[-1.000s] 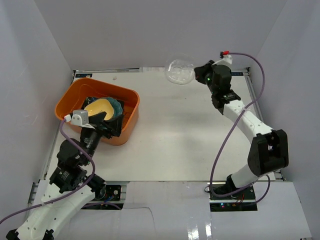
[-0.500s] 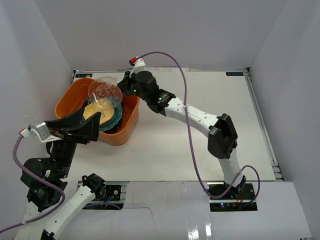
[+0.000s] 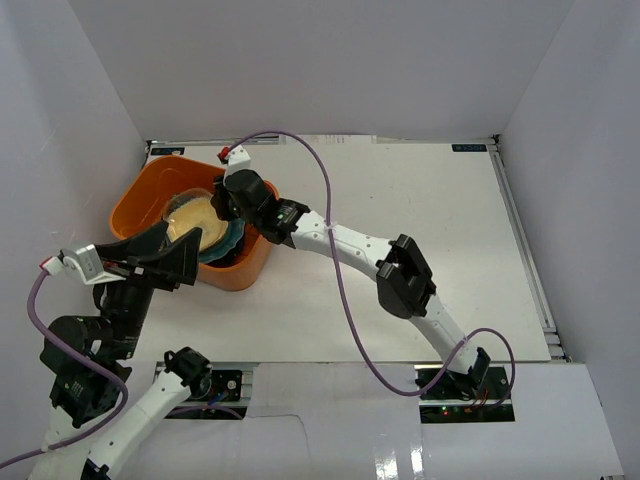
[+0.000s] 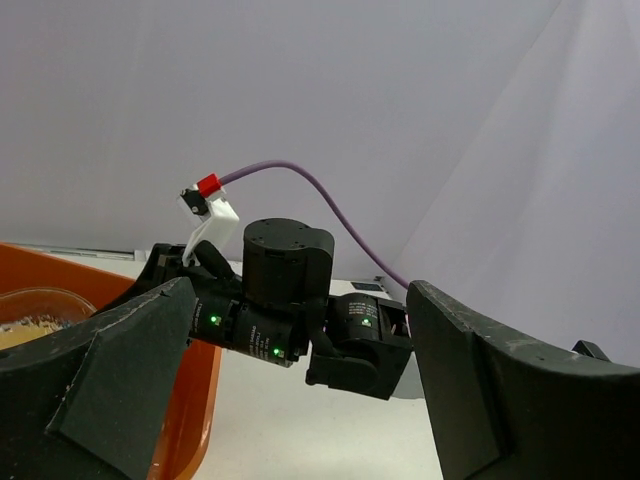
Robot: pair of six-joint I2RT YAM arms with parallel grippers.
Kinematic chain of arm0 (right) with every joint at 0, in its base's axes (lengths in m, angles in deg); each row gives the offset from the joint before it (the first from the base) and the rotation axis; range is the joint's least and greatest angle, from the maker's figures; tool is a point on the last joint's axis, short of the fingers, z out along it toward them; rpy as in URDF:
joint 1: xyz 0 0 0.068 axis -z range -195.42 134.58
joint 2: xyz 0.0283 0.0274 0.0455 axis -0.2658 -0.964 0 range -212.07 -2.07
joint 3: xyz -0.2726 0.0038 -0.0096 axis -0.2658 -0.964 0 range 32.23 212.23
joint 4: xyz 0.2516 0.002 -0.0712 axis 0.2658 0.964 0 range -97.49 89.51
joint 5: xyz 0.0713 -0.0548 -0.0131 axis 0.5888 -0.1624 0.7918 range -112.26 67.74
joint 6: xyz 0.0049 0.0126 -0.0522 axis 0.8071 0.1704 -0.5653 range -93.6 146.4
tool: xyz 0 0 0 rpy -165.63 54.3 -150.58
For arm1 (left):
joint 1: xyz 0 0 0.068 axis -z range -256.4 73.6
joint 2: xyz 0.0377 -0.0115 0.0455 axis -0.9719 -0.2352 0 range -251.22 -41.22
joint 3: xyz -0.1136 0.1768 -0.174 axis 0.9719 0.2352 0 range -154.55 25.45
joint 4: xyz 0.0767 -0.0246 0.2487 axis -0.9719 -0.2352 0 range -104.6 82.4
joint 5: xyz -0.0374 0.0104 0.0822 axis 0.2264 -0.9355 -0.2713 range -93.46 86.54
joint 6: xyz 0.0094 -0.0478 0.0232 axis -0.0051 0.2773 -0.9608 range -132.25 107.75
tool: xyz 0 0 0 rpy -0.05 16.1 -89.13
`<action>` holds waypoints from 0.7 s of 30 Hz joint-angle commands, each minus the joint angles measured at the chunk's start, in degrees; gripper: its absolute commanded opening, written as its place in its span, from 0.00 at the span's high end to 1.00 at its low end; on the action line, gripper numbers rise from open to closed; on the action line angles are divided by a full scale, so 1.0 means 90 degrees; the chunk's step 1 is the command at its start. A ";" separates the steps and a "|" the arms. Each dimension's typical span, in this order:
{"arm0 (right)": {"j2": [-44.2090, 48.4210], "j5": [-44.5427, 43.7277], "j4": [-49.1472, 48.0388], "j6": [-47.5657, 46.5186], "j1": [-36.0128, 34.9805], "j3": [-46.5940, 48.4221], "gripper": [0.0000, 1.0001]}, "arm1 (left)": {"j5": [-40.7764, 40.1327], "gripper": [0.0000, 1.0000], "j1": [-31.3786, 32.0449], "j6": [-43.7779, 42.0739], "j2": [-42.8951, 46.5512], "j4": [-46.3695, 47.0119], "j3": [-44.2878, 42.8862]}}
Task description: Place the plates into the plastic bin on the countertop
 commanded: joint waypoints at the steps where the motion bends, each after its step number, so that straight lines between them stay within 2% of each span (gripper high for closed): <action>1: 0.0216 -0.0345 -0.0119 -0.0022 0.0038 -0.0086 0.69 | -0.0008 0.02 -0.0028 0.0005 -0.0083 -0.0126 -0.0106; 4: 0.0469 -0.0472 -0.0186 -0.0051 0.0038 -0.0407 0.44 | 0.0021 0.02 -0.0028 0.0015 -0.0142 -0.0117 -0.0164; 6: 0.0821 -0.0482 -0.0498 -0.0139 0.0038 -0.0681 0.35 | 0.0060 0.02 -0.0018 0.0034 -0.0210 -0.0126 -0.0233; 9: 0.1318 -0.0550 -0.0626 -0.0275 0.0029 -0.1023 0.33 | 0.0109 0.02 -0.0018 0.0035 -0.0308 -0.0136 -0.0340; 11: 0.1923 -0.0560 -0.0927 -0.0363 0.0038 -0.1656 0.32 | 0.0158 0.02 -0.0018 0.0054 -0.0405 -0.0136 -0.0389; 13: 0.2672 -0.0599 -0.1201 -0.0422 0.0038 -0.2251 0.26 | 0.0207 0.02 -0.0018 0.0074 -0.0484 -0.0165 -0.0448; 14: 0.2967 -0.0657 -0.1435 -0.0470 0.0029 -0.2902 0.22 | 0.0275 0.02 -0.0018 0.0122 -0.0552 -0.0214 -0.0467; 16: 0.3853 -0.0794 -0.1612 -0.0636 0.0038 -0.3599 0.06 | 0.0392 0.02 -0.0028 0.0181 -0.0620 -0.0272 -0.0477; 17: 0.4207 -0.0911 -0.1729 -0.0704 0.0038 -0.4376 0.03 | 0.0460 0.02 -0.0028 0.0210 -0.0640 -0.0311 -0.0477; 18: 0.4529 -0.0979 -0.1962 -0.0811 0.0038 -0.4809 0.10 | 0.0644 0.02 -0.0018 0.0220 -0.0689 -0.0341 -0.0468; 20: 0.5642 -0.1281 -0.2178 -0.0900 0.0029 -0.5678 0.10 | 0.0870 0.02 -0.0018 0.0230 -0.0767 -0.0545 -0.0448; 21: 0.5994 -0.1408 -0.2285 -0.0939 0.0038 -0.6485 0.10 | 0.1064 0.02 -0.0028 0.0307 -0.0854 -0.0643 -0.0429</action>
